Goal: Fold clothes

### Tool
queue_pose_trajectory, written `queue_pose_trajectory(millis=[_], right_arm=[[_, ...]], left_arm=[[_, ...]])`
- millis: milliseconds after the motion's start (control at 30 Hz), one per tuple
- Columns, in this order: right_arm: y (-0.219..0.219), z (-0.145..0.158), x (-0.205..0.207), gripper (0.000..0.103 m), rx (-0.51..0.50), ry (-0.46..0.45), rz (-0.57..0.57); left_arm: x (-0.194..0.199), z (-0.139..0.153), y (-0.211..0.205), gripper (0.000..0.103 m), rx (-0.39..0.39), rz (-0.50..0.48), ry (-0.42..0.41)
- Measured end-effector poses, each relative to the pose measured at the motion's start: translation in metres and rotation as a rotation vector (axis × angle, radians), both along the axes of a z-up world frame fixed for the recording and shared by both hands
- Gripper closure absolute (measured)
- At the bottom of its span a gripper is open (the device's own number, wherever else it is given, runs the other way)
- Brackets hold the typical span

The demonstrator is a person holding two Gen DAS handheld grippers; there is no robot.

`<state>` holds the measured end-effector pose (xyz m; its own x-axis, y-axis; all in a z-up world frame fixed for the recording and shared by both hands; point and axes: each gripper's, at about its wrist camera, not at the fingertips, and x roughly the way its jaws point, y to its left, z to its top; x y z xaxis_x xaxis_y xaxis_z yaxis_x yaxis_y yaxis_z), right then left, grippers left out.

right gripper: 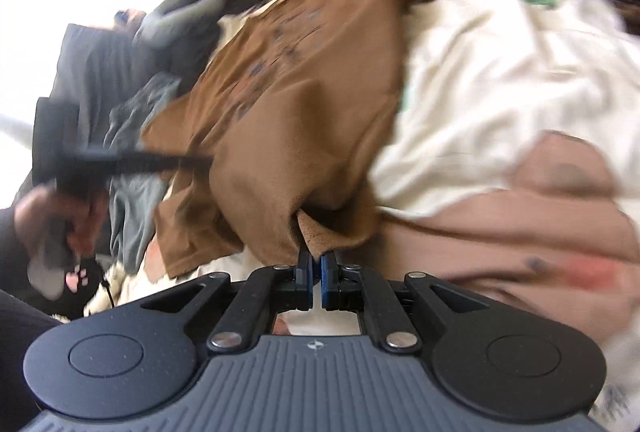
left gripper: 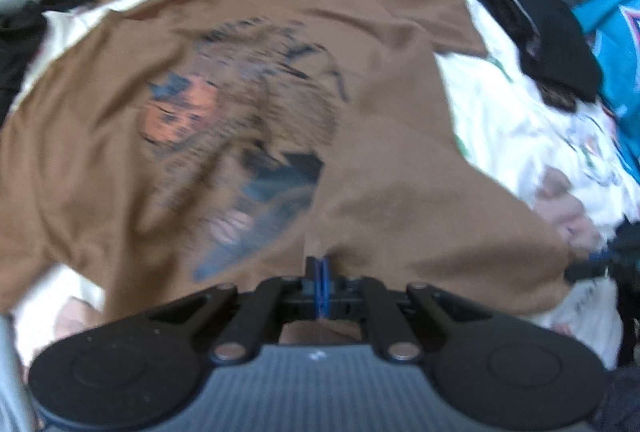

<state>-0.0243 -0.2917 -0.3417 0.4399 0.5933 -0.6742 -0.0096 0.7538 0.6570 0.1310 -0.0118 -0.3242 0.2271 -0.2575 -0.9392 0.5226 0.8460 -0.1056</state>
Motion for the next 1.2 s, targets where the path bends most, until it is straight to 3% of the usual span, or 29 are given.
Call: queue_pose_trajectory(millis=[300, 567, 700, 967, 1200], right_arm=[[-0.031, 0.007, -0.021, 0.102, 0.069, 0.006, -0.101], [-0.079, -0.024, -0.042, 0.102, 0.284, 0.052, -0.364], [-0.079, -0.044, -0.037, 0.101, 0.226, 0.124, -0.388], [-0.065, -0.041, -0.026, 0.091, 0.109, 0.126, -0.312], [-0.028, -0.016, -0.012, 0.086, -0.069, 0.023, -0.084]], left_arm=[[-0.022, -0.003, -0.031, 0.101, -0.066, -0.09, 0.069], [-0.029, 0.001, -0.027, 0.101, -0.078, -0.097, 0.081], [-0.028, -0.001, -0.019, 0.102, -0.049, -0.076, 0.076], [-0.02, -0.004, -0.007, 0.102, 0.011, -0.042, 0.071], [-0.014, -0.004, -0.002, 0.101, 0.055, -0.036, 0.033]])
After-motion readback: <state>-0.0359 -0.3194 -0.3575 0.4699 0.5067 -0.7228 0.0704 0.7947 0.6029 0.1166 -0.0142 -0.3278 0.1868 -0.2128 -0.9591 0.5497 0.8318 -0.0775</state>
